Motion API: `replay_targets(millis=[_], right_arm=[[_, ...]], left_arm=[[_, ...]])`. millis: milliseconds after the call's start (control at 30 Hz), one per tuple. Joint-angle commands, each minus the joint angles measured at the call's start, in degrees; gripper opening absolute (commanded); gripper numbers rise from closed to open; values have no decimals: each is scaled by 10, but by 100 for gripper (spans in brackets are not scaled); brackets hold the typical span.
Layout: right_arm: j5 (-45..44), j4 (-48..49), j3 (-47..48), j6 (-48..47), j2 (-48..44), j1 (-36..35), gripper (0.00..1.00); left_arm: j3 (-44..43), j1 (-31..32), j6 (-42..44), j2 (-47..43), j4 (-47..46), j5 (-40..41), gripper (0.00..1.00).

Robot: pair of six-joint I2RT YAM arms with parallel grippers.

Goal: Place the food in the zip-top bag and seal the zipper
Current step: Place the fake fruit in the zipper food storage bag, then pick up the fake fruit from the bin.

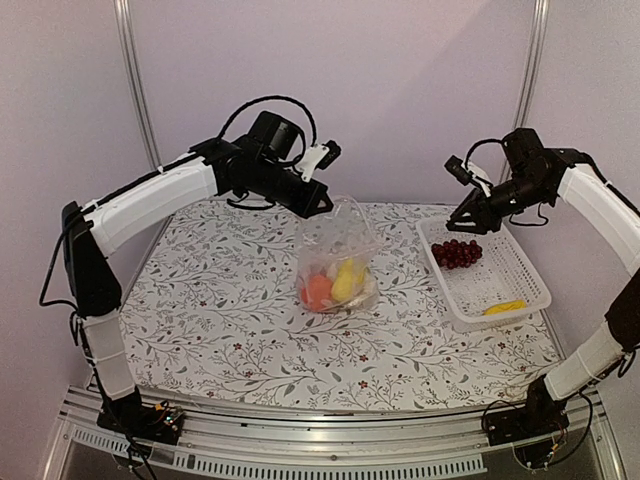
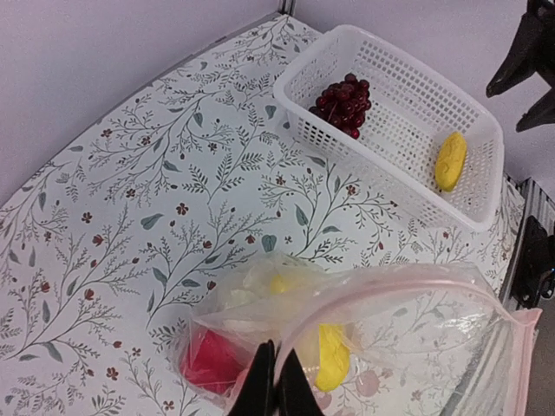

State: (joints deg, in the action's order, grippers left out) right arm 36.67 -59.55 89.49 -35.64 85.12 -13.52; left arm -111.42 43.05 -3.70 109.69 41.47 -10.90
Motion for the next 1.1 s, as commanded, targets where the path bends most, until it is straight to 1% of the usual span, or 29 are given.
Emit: replay_targets(millis=[0, 100, 200, 333, 467, 667, 800, 833, 867, 967, 1067], right_arm=[[-40, -33, -61, -42, -7, 58, 38], [-70, -42, -87, -69, 0, 93, 42], [-109, -53, -105, -97, 16, 111, 46], [-179, -52, -137, -135, 29, 117, 53], [-250, -34, -171, -182, 34, 121, 58], [-310, -16, -192, -239, 45, 127, 64], [-352, -4, -215, -267, 53, 128, 73], [-361, 1, -226, -279, 53, 128, 77], [-378, 8, -243, -293, 52, 128, 80], [-409, 29, -272, -316, 48, 129, 81], [-425, 41, -279, -322, 55, 128, 81]], left_arm=[[25, -6, -7, -28, -24, 3, 1], [24, -6, -9, -27, -24, 3, 0], [25, -6, -11, -26, -27, 0, 0], [26, -6, -13, -27, -27, 0, 0], [30, -6, -16, -30, -28, 0, 0], [47, -6, -22, -37, -34, -1, 0], [54, -6, -24, -41, -38, -2, 1], [55, -6, -25, -41, -38, -2, 1], [56, -6, -26, -42, -38, -2, 1], [60, -6, -27, -44, -39, -1, 1], [66, -5, -29, -46, -45, -2, 1]])
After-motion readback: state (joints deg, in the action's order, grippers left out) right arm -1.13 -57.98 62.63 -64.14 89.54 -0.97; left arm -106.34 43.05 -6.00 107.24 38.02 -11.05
